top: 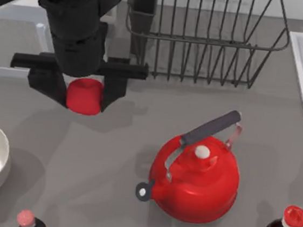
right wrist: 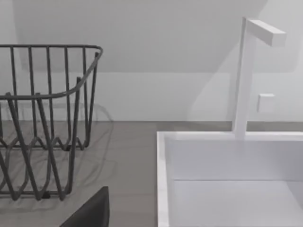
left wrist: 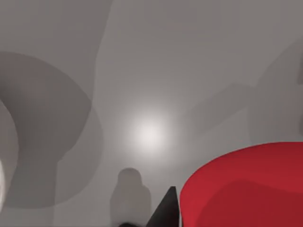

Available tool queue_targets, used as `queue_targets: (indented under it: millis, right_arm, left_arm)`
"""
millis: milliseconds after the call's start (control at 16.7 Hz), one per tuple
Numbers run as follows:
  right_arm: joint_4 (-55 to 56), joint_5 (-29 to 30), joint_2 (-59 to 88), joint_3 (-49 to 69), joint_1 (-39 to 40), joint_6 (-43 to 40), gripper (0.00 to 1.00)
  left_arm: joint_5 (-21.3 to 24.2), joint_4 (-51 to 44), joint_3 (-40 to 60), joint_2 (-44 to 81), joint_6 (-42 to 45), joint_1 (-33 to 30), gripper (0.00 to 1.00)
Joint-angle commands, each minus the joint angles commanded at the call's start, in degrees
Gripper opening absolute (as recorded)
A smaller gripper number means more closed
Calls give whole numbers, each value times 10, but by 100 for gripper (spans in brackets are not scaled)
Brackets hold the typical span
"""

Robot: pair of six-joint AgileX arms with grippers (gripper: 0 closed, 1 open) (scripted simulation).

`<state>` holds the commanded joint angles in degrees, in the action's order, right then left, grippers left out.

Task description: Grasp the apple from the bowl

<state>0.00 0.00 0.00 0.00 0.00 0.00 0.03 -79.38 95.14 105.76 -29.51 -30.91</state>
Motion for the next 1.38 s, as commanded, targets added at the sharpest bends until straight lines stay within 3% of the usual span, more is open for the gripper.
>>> queue_targets:
  millis: [300, 780, 1140, 1380]
  right_arm:
    - [0, 0, 0, 0, 0, 0, 100]
    - [0, 0, 0, 0, 0, 0, 100]
    - [0, 0, 0, 0, 0, 0, 100]
    - [0, 0, 0, 0, 0, 0, 100]
  left_arm:
    - [0, 8, -8, -1, 2, 2, 0]
    - [0, 213, -177, 31, 3, 3, 0]
    - [0, 242, -204, 38, 3, 2, 0]
    - [0, 242, -204, 38, 3, 2, 30]
